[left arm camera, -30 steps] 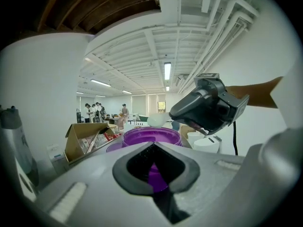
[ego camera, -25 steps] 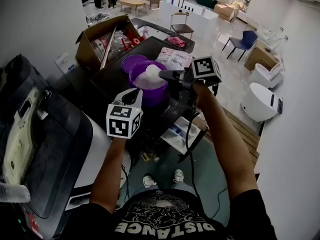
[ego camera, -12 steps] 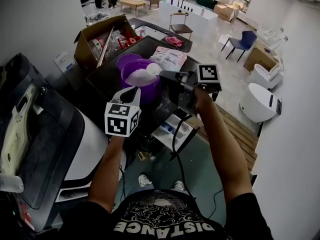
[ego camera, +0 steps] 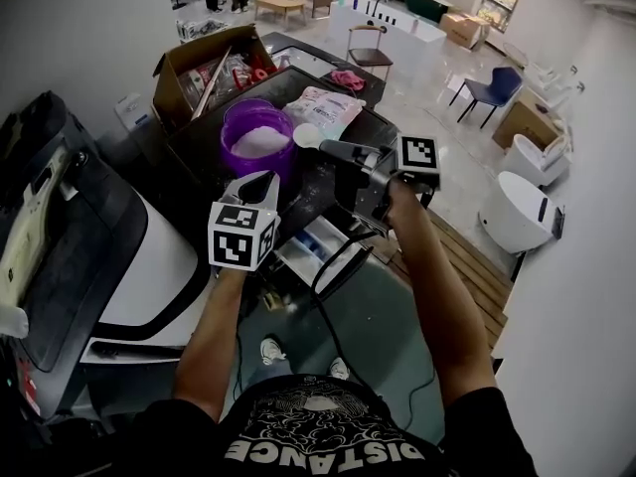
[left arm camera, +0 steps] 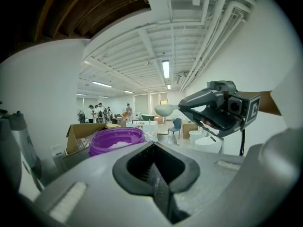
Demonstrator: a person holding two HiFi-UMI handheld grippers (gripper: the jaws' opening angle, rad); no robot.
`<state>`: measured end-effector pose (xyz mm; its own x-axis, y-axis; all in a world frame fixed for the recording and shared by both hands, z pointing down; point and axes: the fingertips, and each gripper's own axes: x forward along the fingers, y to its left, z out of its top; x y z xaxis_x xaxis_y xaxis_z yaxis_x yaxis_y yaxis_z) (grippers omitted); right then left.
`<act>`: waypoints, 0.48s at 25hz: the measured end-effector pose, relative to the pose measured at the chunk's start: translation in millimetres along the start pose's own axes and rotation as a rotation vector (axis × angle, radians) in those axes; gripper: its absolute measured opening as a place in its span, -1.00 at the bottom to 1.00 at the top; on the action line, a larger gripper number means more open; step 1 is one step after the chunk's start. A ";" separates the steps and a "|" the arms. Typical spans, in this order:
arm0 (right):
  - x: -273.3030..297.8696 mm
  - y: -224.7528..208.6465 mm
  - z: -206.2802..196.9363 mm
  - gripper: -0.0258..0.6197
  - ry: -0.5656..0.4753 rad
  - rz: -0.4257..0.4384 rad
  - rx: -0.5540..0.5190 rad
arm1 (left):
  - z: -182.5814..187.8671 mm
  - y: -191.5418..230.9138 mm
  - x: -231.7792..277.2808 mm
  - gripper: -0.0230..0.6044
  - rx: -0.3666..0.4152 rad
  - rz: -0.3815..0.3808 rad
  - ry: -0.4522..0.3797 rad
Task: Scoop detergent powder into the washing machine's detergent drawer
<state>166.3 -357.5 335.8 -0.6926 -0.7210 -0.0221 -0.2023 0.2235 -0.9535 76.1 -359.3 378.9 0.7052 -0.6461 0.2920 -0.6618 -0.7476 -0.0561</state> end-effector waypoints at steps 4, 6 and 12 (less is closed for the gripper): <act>-18.9 3.6 -3.4 -0.81 0.001 0.048 0.044 | -1.1 -17.7 -4.4 -0.92 -0.001 0.027 0.008; -26.7 6.0 -5.5 -0.81 0.005 0.066 0.054 | -1.6 -26.4 -7.3 -0.92 -0.001 0.040 0.010; -43.5 11.7 -12.6 -0.81 0.026 0.102 0.058 | -6.0 -47.1 -15.8 -0.92 -0.003 0.074 0.021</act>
<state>185.3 -315.3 329.4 -0.7253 -0.6792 -0.1125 -0.0902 0.2557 -0.9625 94.6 -312.9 382.7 0.6491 -0.6958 0.3074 -0.7123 -0.6978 -0.0756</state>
